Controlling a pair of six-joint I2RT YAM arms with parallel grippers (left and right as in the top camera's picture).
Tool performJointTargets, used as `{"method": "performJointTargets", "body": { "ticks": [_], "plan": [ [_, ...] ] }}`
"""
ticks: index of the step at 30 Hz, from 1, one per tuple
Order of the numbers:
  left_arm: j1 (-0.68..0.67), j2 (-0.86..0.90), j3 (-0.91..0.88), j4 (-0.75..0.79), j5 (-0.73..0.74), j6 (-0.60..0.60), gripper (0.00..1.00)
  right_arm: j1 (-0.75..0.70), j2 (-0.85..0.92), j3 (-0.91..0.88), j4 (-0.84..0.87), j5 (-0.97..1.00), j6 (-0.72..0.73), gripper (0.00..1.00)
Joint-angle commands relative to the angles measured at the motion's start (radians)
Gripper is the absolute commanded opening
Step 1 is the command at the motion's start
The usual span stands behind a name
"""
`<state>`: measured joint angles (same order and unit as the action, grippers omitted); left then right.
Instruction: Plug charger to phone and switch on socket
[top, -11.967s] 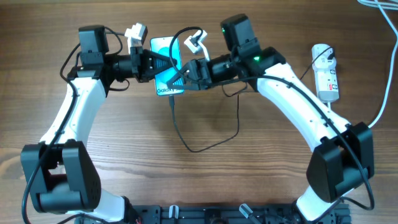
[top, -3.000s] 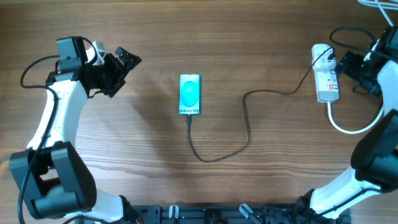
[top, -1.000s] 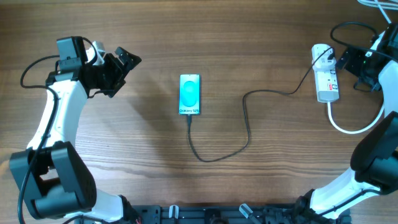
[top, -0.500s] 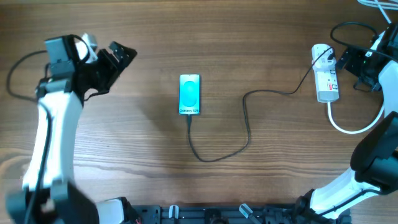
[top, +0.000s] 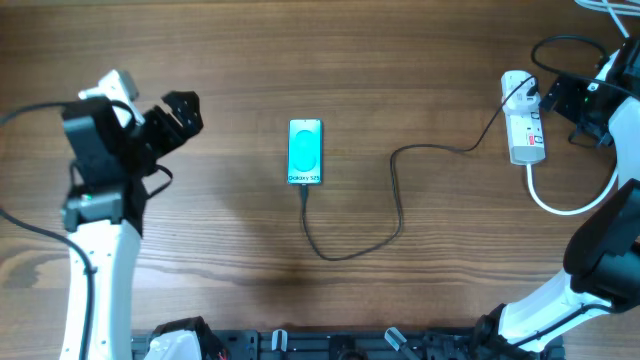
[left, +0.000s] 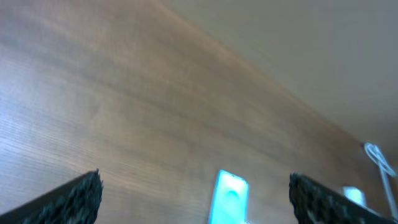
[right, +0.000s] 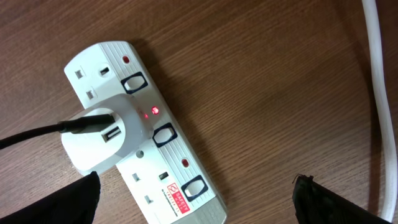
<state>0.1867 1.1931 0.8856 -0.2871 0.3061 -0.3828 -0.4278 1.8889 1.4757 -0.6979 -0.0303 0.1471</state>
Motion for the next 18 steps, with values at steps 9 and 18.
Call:
{"method": "performJointTargets", "body": {
  "ticks": [9,18],
  "plan": [
    [-0.076,-0.193,-0.469,0.512,-0.020,0.035,1.00,0.002,-0.014,0.015,0.003,-0.016,-0.016,1.00],
    [-0.076,-0.500,-0.751,0.539,-0.031,0.001,1.00,0.002,-0.014,0.015,0.003,-0.016,-0.016,1.00]
  ]
}}
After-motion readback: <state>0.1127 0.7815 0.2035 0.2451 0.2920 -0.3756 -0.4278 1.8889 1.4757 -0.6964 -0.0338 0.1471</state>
